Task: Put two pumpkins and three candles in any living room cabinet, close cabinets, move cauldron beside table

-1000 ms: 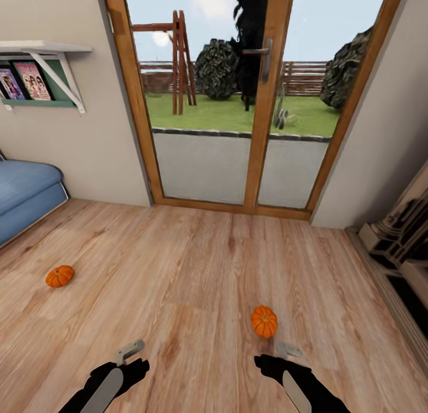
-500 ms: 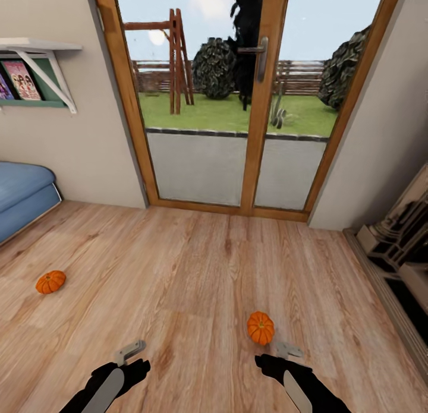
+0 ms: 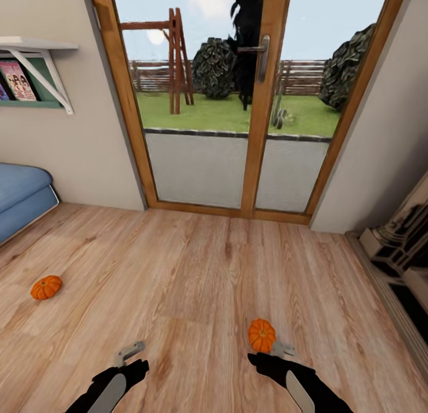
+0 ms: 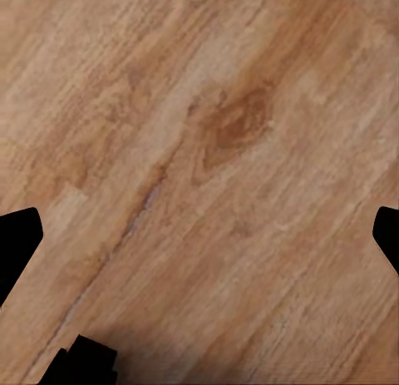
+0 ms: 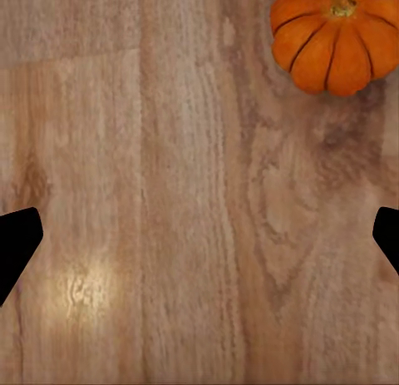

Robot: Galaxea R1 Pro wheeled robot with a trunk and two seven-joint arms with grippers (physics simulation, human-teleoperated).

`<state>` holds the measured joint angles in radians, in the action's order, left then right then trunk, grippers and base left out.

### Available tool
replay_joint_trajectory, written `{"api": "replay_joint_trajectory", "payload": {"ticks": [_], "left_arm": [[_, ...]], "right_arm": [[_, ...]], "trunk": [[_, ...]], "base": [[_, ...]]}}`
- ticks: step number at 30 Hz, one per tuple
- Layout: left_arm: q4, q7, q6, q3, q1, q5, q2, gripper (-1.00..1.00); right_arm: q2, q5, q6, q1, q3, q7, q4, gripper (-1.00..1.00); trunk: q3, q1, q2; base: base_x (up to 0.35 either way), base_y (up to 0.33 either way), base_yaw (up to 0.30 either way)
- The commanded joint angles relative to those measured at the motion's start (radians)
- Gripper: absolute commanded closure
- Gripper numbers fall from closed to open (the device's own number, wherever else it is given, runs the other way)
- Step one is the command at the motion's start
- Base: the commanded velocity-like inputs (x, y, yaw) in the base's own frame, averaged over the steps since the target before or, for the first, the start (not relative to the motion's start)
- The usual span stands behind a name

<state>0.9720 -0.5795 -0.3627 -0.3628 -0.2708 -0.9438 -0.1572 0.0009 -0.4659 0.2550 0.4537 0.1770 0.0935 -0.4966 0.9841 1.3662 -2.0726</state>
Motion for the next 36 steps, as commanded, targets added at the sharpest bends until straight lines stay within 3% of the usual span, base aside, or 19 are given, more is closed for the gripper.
{"api": "replay_joint_trajectory", "payload": {"ticks": [1,5,9,13,15,18,20,21,23,24,27,36], "left_arm": [[0.000,-0.008,0.004,-0.011,-0.001,-0.005,-0.001,-1.00],[-0.003,-0.008,0.011,-0.029,-0.001,-0.004,-0.001,-1.00],[-0.003,-0.007,0.012,-0.031,-0.001,-0.005,-0.002,-1.00],[0.006,-0.004,0.011,-0.029,-0.001,-0.006,-0.004,-1.00],[0.020,-0.003,0.003,-0.026,-0.003,-0.011,-0.007,-1.00],[0.036,-0.003,-0.007,-0.024,-0.009,-0.017,-0.008,-1.00],[0.069,-0.003,-0.045,-0.021,-0.017,-0.020,-0.010,-1.00],[0.107,-0.004,-0.098,-0.011,-0.031,-0.021,-0.011,-1.00],[0.180,-0.005,-0.196,0.027,-0.053,-0.030,-0.011,-1.00],[0.242,-0.007,-0.278,0.065,-0.061,-0.039,-0.007,-1.00],[0.312,-0.008,-0.384,0.110,-0.068,-0.050,-0.001,-1.00],[0.327,-0.008,-0.420,0.136,-0.070,-0.081,-0.003,-1.00]], "right_arm": [[0.000,-0.004,0.001,0.000,-0.001,0.003,0.007,-1.00],[-0.001,-0.037,-0.040,0.000,-0.041,0.012,0.064,-1.00],[-0.030,-0.072,-0.062,0.000,-0.094,0.090,0.095,-1.00],[-0.056,-0.085,-0.066,0.000,-0.141,0.154,0.122,-1.00],[-0.061,-0.088,-0.068,0.000,-0.173,0.167,0.127,-1.00],[-0.064,-0.089,-0.069,0.000,-0.191,0.171,0.130,-1.00],[-0.073,-0.089,-0.069,0.000,-0.219,0.171,0.131,-1.00],[-0.078,-0.089,-0.069,0.000,-0.245,0.172,0.131,-1.00],[-0.082,-0.088,-0.070,0.000,-0.272,0.172,0.132,-1.00],[-0.084,-0.088,-0.070,0.000,-0.283,0.172,0.132,-1.00],[-0.085,-0.088,-0.070,0.000,-0.292,0.171,0.133,-1.00],[-0.090,-0.089,-0.071,0.000,-0.305,0.169,0.139,-1.00]], "trunk": [[0.001,0.000,0.000],[0.001,0.000,0.000],[0.001,0.000,0.000],[0.001,0.000,0.000],[0.001,0.000,0.000],[0.001,0.000,0.000],[0.001,0.000,0.000],[0.001,0.000,0.000],[0.001,0.000,0.000],[0.001,0.000,0.000],[0.001,0.000,0.000],[0.001,0.000,0.000]], "base": [[0.020,0.000,0.000],[0.122,-0.014,0.000],[0.176,-0.030,0.000],[0.158,-0.004,0.000],[0.282,-0.001,0.000],[0.311,0.000,0.000],[0.319,0.000,0.000],[0.320,0.000,0.000],[0.311,0.000,0.000],[0.294,0.000,0.000],[0.275,0.000,0.000],[0.254,0.037,0.000]]}}
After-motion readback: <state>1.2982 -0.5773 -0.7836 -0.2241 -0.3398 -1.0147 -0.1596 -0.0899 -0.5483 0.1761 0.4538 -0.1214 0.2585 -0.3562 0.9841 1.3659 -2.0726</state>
